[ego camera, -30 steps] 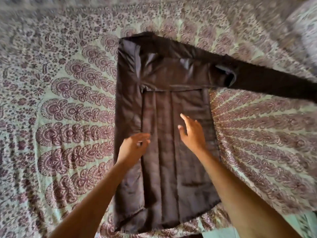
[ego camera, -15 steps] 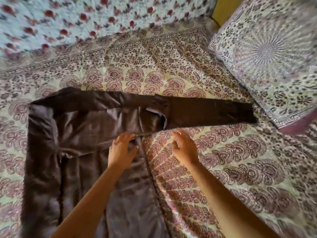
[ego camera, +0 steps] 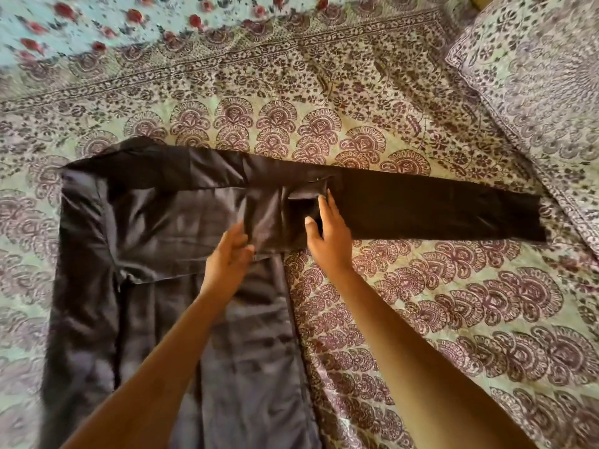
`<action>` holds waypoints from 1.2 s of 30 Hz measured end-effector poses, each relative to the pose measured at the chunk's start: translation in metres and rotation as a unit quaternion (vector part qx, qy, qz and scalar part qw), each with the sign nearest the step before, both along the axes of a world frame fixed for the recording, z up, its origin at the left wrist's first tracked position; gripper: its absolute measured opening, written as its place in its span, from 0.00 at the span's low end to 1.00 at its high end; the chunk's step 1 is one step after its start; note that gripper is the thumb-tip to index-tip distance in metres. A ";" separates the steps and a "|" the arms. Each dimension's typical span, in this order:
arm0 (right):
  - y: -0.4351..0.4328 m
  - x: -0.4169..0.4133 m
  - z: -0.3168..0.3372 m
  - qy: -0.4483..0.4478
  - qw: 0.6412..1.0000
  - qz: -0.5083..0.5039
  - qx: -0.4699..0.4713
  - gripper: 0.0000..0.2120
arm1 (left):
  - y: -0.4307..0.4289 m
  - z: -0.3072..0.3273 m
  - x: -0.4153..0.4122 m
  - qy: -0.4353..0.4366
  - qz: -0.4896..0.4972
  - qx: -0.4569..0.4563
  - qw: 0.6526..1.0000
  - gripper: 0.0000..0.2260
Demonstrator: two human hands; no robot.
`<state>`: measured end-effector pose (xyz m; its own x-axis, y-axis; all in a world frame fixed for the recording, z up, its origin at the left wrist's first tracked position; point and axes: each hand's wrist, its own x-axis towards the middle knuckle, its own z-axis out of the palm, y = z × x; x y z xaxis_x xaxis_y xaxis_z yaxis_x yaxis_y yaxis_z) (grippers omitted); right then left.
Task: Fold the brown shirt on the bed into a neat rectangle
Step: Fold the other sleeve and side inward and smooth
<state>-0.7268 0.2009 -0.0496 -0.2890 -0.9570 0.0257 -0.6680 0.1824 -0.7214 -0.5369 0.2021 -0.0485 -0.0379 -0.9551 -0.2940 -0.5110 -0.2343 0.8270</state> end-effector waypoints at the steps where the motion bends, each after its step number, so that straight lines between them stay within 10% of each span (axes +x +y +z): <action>1: 0.003 0.009 0.005 -0.008 0.999 0.020 -0.035 0.24 | -0.002 0.002 0.004 0.035 0.036 -0.003 0.999 0.21; 7: 0.033 0.100 0.044 -0.025 0.969 0.189 -0.156 0.22 | -0.007 0.047 0.042 0.299 0.279 0.053 0.911 0.23; 15: 0.091 0.221 0.076 -0.081 0.937 0.270 -0.207 0.19 | 0.049 0.072 0.157 0.464 0.283 0.124 0.830 0.25; 22: 0.124 0.286 0.074 -0.146 0.951 0.217 -0.166 0.11 | 0.155 0.065 0.275 0.405 0.309 0.103 0.855 0.07; 27: 0.163 0.315 0.048 -0.063 0.965 0.220 -0.131 0.15 | 0.256 0.048 0.312 0.299 0.238 0.249 0.890 0.03; 33: 0.206 0.319 0.000 0.044 0.994 0.093 -0.022 0.10 | 0.290 -0.005 0.325 0.131 0.149 0.310 0.930 0.20; 36: 0.216 0.319 -0.006 -0.055 0.985 -0.093 0.134 0.14 | 0.287 -0.012 0.322 0.004 0.042 0.277 0.960 0.21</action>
